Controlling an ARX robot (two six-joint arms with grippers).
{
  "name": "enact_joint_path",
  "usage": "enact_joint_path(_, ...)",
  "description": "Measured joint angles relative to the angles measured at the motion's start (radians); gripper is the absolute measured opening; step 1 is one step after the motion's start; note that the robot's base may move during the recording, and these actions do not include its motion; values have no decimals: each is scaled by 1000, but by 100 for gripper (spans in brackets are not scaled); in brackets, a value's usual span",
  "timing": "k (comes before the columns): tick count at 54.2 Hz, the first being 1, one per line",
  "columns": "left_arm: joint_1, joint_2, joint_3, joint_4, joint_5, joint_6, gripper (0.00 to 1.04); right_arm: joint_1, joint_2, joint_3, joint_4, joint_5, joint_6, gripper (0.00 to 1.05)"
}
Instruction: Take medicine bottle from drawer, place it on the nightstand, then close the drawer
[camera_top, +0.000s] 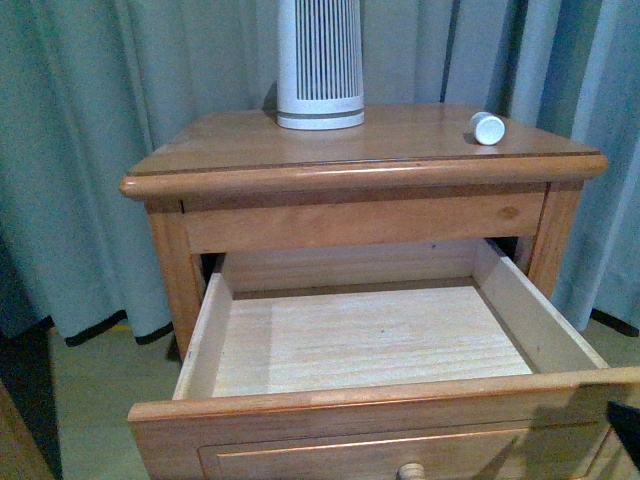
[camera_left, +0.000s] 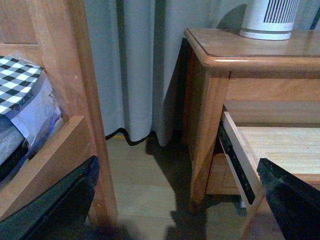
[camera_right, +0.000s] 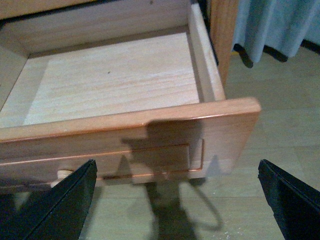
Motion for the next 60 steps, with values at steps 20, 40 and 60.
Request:
enact_joint_path(20,0,0,0,0,0,0,98,-28,486,157,254,-20,18,98)
enact_joint_path(40,0,0,0,0,0,0,98,-94,757,531,237,-38,-68,98)
enact_joint_path(60,0,0,0,0,0,0,98,-140,942,927,78,-55,-114,98)
